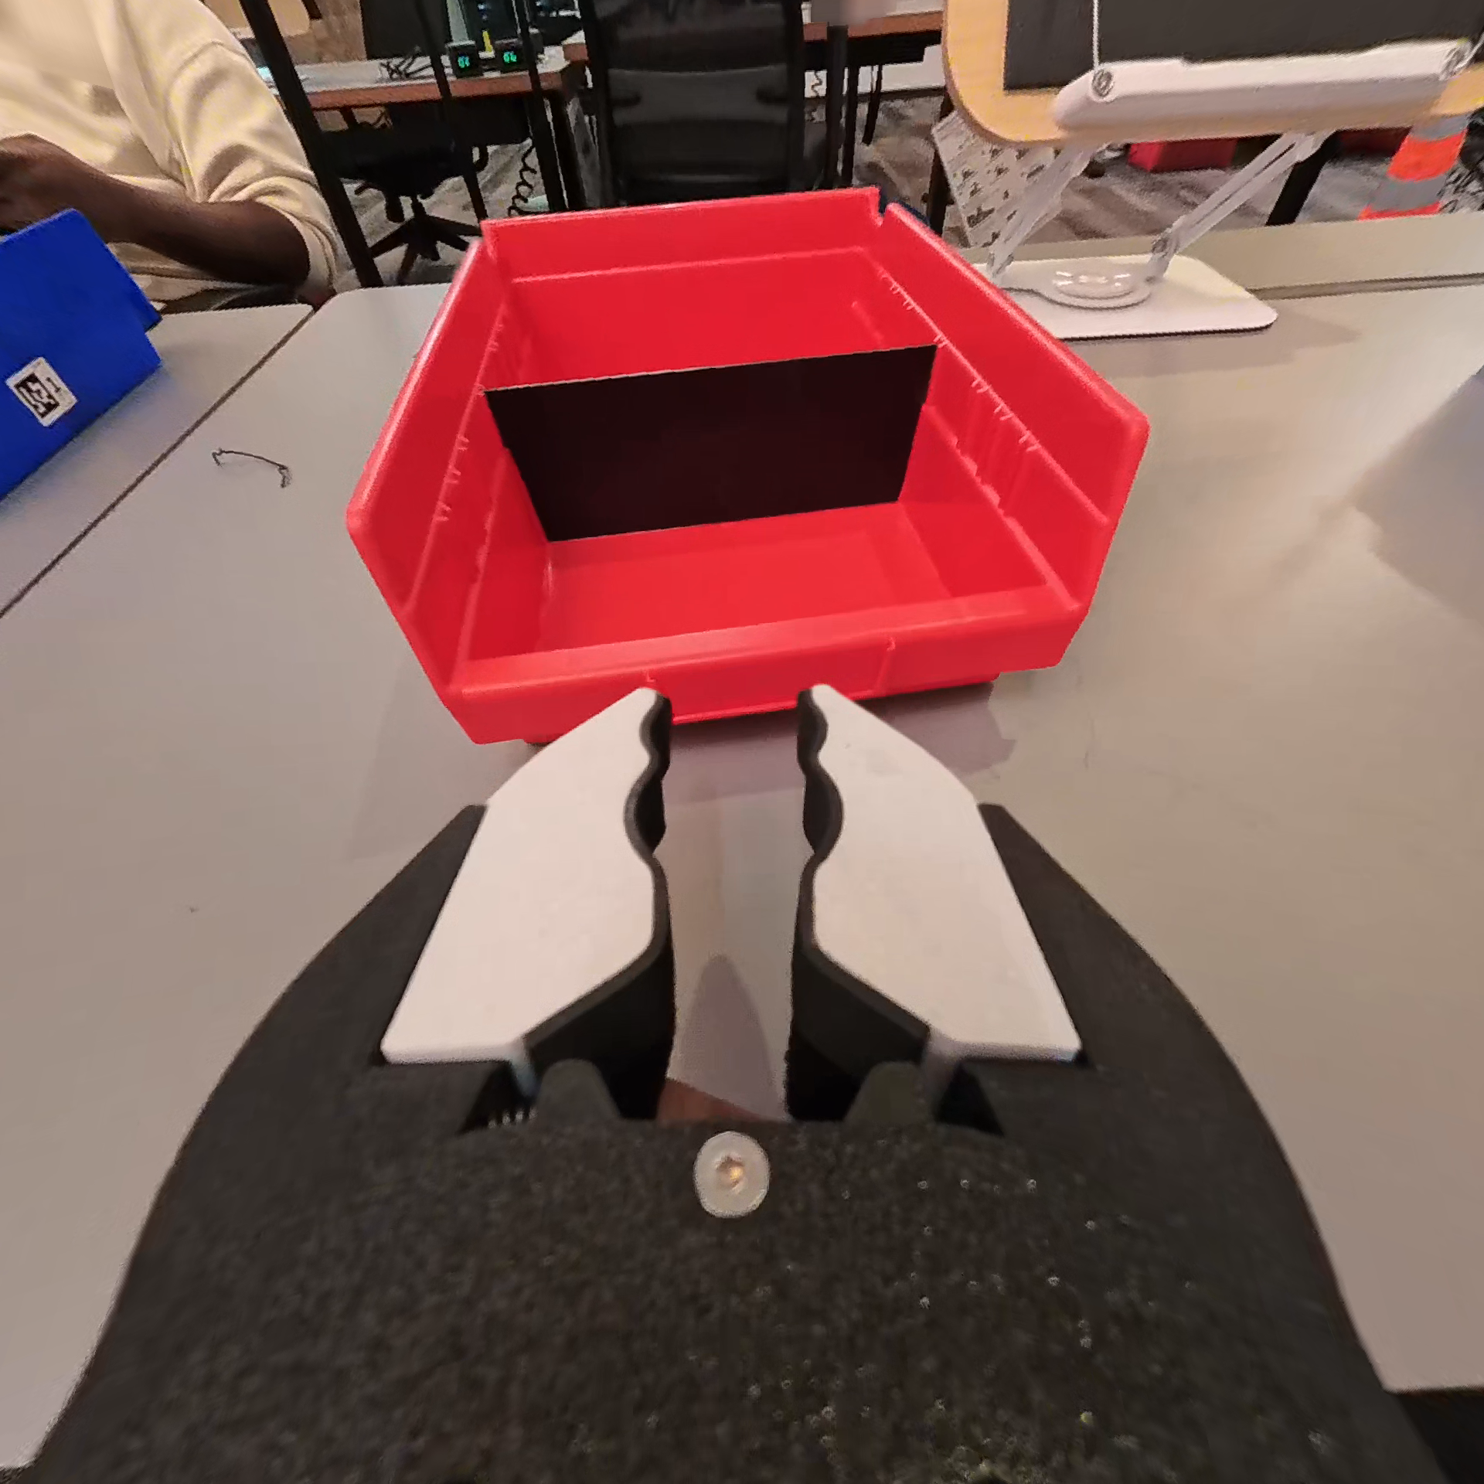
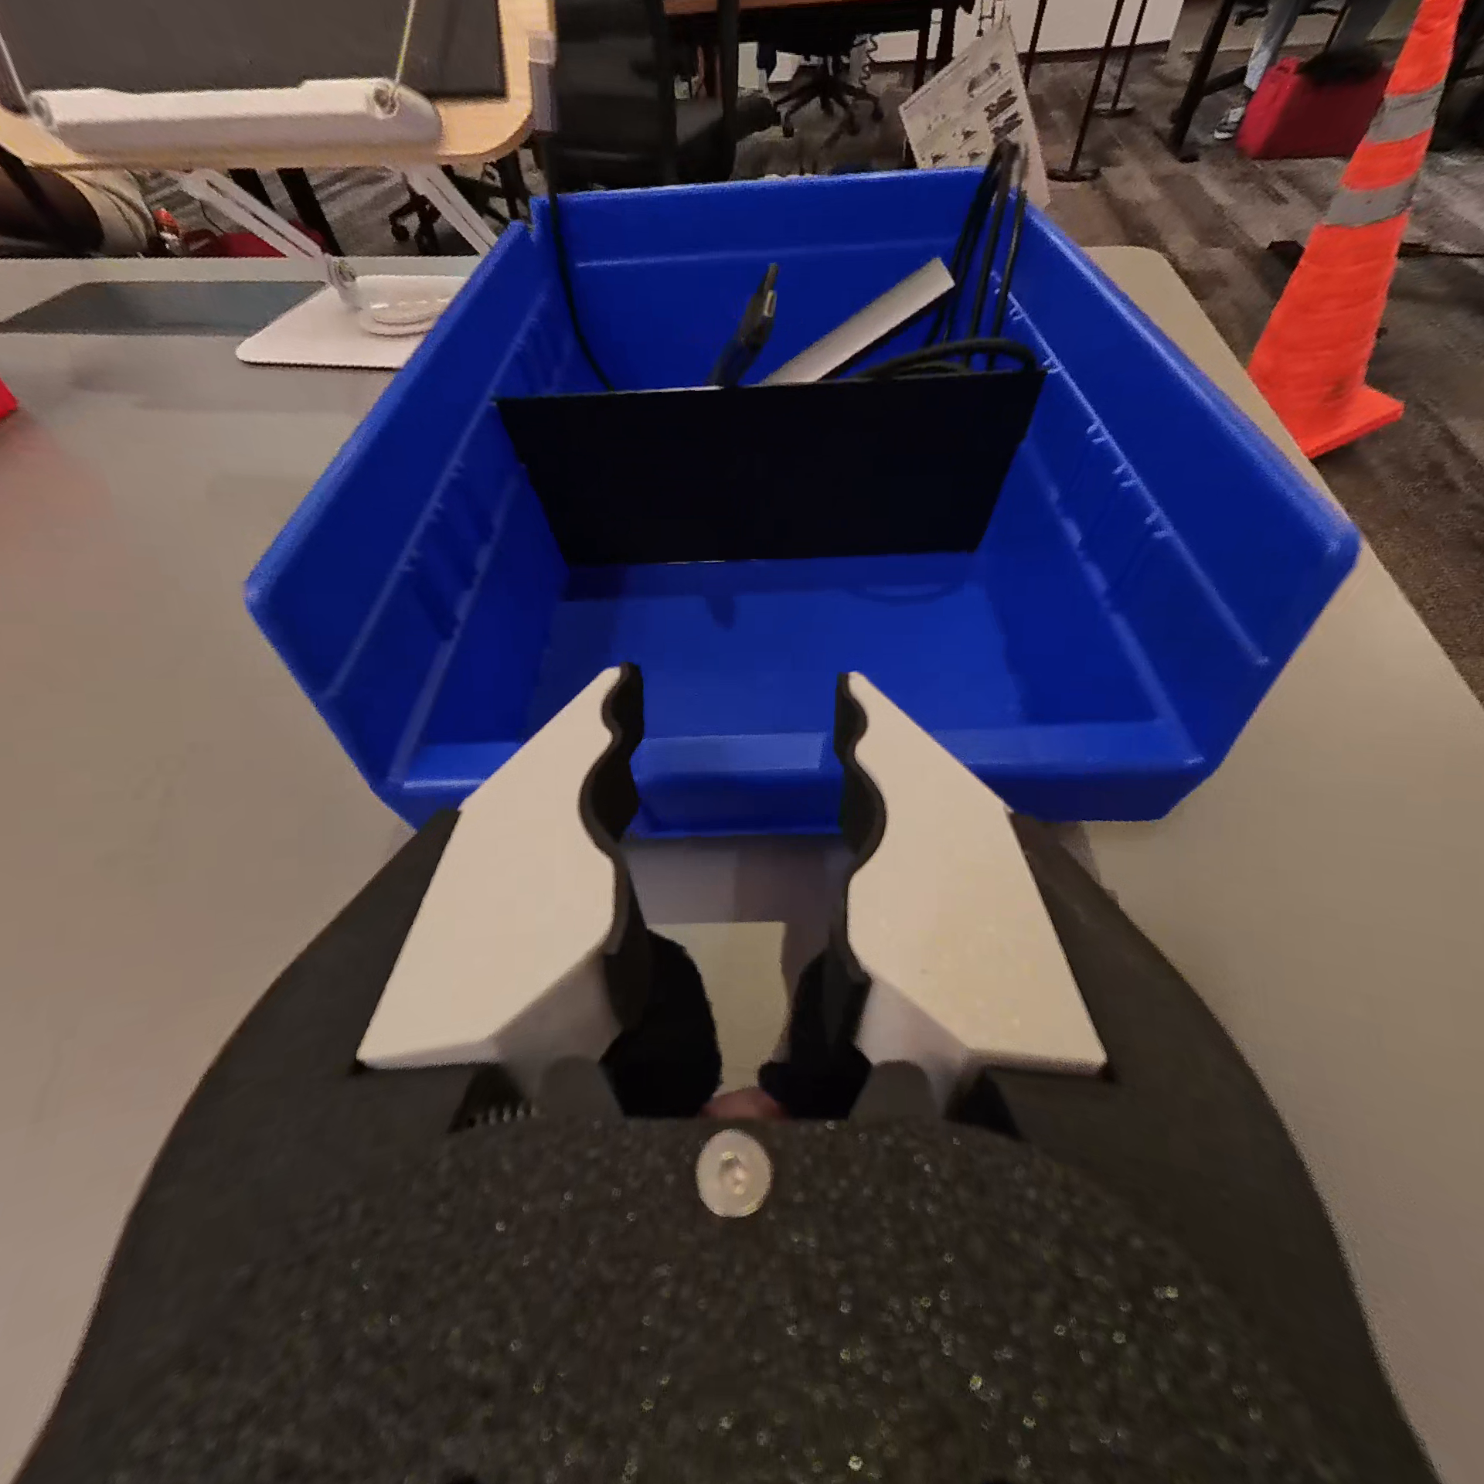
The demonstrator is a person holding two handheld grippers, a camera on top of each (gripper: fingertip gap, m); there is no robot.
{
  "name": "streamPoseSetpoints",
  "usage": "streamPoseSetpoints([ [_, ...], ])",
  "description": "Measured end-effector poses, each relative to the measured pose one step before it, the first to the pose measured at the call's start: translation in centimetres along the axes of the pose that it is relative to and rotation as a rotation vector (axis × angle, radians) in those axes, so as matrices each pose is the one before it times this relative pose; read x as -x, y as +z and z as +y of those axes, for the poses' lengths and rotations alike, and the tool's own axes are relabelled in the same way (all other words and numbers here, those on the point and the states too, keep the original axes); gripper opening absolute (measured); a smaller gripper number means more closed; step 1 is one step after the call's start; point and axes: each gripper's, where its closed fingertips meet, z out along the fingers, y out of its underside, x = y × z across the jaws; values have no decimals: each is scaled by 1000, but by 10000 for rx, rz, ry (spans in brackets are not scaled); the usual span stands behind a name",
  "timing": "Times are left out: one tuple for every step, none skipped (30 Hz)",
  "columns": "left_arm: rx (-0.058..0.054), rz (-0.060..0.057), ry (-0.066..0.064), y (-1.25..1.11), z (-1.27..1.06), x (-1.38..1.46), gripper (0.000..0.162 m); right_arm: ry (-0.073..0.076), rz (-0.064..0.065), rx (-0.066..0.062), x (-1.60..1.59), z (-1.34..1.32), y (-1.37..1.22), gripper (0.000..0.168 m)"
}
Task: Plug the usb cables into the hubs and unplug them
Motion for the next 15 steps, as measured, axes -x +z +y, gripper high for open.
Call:
streamPoseSetpoints([
  [57, -40, 91, 187, 64, 11, 30, -204, 27, 59, 117, -41, 52, 46],
  [15, -16, 36, 163, -13, -14, 30, -256, 94, -6, 17, -145, 52, 45],
  [-13, 20, 1, 130, -50, -53, 30, -249, 81, -55, 20, -176, 72, 44],
  [3, 35, -6, 126, -9, -57, 30, -198, 24, -31, 93, -86, 121, 43],
  [22, 28, 0, 101, 52, -45, 30, -154, -33, 54, 178, 64, 178, 42],
  [30, 34, 6, 82, 66, -43, 30, -122, -24, 136, 159, 194, 180, 42],
  [35, 55, 4, 59, 68, -80, 30, -120, -10, 140, 147, 229, 168, 43],
  [27, 45, -10, 25, 41, -57, 30, -142, 33, 87, 93, 144, 77, 43],
  [-10, 26, -16, 12, -26, -40, 30, -140, 67, 11, 46, 21, 2, 43],
  [-28, 33, -2, -16, -56, -57, 30, -111, 61, -41, 41, -98, -62, 43],
  [2, 35, 23, -13, -8, -78, 30, -83, 55, -53, 41, -143, -116, 43],
  [18, 9, 44, -17, 20, -61, 30, -58, 44, -39, 79, -183, -175, 43],
  [-1, -3, 56, -44, -2, -46, 30, -58, -55, -75, 302, -350, -276, 43],
  [-14, 16, 62, -59, -23, -89, 30, -83, -243, -220, 705, -683, -357, 45],
  [-18, 11, 63, -64, -27, -86, 30, -150, -508, -399, 1286, -1011, -419, 46],
])
